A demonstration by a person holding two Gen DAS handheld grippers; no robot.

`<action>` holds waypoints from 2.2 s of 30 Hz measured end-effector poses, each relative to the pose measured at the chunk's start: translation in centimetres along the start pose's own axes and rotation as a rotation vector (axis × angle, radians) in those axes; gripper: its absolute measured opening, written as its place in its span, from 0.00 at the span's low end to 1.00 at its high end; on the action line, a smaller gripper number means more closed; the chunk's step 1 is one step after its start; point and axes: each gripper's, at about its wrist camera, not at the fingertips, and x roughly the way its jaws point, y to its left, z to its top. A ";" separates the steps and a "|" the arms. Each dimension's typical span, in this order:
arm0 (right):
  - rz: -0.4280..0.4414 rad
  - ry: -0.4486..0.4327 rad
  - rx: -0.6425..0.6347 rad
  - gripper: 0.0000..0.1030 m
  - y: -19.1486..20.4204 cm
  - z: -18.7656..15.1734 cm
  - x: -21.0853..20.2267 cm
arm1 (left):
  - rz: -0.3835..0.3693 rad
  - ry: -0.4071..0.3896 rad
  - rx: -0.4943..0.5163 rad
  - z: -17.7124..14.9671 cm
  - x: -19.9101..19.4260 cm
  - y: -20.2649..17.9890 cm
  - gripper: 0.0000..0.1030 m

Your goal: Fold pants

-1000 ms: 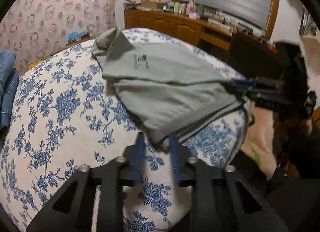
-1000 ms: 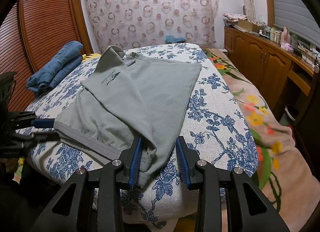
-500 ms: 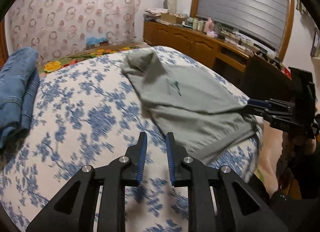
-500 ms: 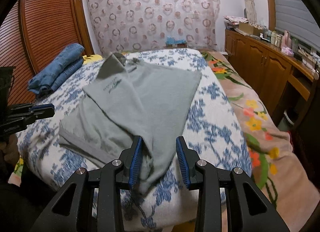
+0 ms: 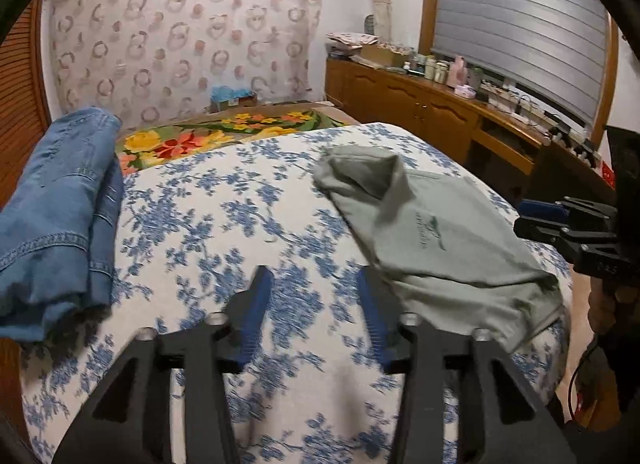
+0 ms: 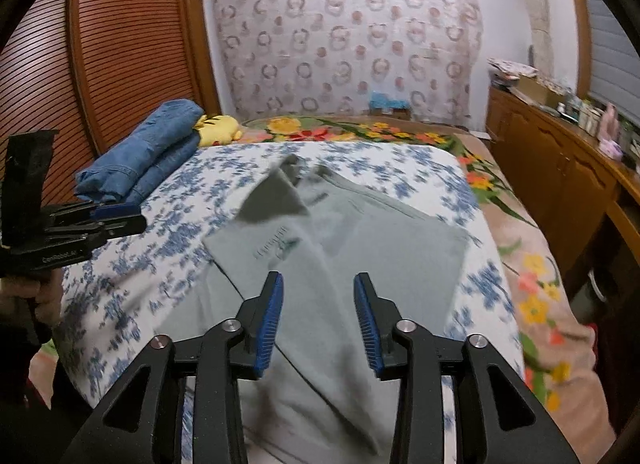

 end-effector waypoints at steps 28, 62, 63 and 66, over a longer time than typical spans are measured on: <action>0.172 0.220 -0.159 0.41 4.4 3.7 12.3 | -0.005 0.047 -0.058 -0.3 2.1 4.6 0.76; -0.062 0.086 0.050 0.03 -9.7 5.1 9.6 | -0.094 0.182 0.062 4.4 10.1 -3.1 0.76; -0.069 0.079 0.051 0.03 -9.6 5.2 9.5 | -0.093 0.186 0.063 4.4 10.2 -3.2 0.76; -0.100 0.054 0.064 0.03 -9.9 5.1 9.0 | -0.091 0.197 0.063 4.3 10.6 -3.3 0.76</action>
